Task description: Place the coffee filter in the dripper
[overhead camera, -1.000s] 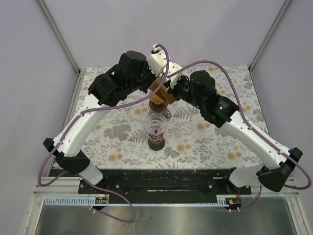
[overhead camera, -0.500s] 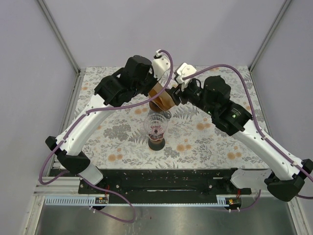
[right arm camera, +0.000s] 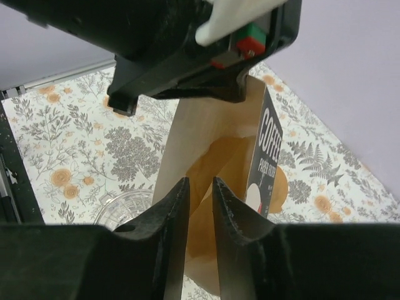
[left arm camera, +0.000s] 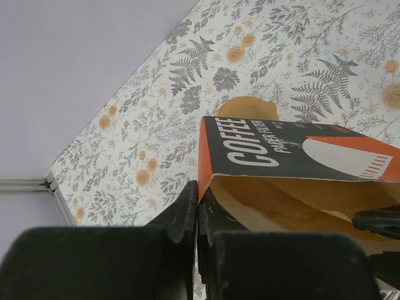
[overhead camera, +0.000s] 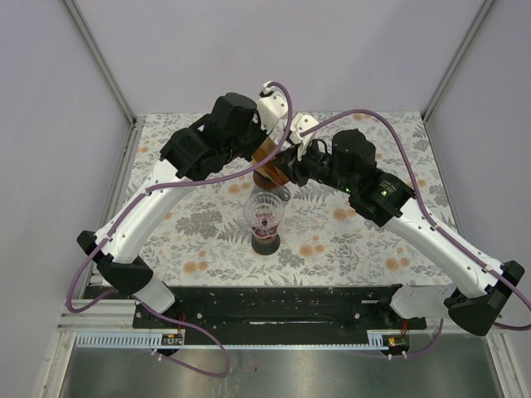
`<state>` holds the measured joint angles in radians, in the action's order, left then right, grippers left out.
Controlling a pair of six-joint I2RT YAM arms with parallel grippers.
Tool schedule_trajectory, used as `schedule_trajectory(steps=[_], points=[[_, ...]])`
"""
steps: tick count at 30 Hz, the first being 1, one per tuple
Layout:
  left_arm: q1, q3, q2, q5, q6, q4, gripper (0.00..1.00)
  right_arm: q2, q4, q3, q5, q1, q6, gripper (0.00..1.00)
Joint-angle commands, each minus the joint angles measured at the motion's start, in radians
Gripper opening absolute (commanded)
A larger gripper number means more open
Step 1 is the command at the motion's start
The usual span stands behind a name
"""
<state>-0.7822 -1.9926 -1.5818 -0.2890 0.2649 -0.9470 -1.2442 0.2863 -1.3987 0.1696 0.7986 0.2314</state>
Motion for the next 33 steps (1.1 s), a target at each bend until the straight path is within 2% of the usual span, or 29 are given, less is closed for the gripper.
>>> schedule_trajectory(steps=[1,7,12,20,32,33], points=[[-0.003,-0.012,0.002,-0.032,-0.019,0.056,0.0,0.006,-0.01,0.017,-0.019,0.007,-0.04,0.29],[-0.003,-0.012,-0.004,-0.025,-0.021,0.056,0.0,-0.001,0.005,0.023,-0.105,0.013,-0.06,0.3],[-0.003,-0.02,-0.006,-0.018,-0.023,0.053,0.0,-0.041,0.036,0.004,-0.189,0.014,-0.067,0.36],[-0.002,-0.032,-0.009,-0.006,-0.033,0.048,0.0,-0.075,0.021,0.003,-0.176,0.016,-0.084,0.43],[0.009,-0.071,-0.014,0.028,-0.082,0.028,0.0,-0.118,-0.015,0.009,-0.246,0.03,-0.076,0.43],[0.011,-0.071,-0.012,0.033,-0.085,0.028,0.0,-0.12,-0.013,0.009,-0.252,0.031,-0.076,0.41]])
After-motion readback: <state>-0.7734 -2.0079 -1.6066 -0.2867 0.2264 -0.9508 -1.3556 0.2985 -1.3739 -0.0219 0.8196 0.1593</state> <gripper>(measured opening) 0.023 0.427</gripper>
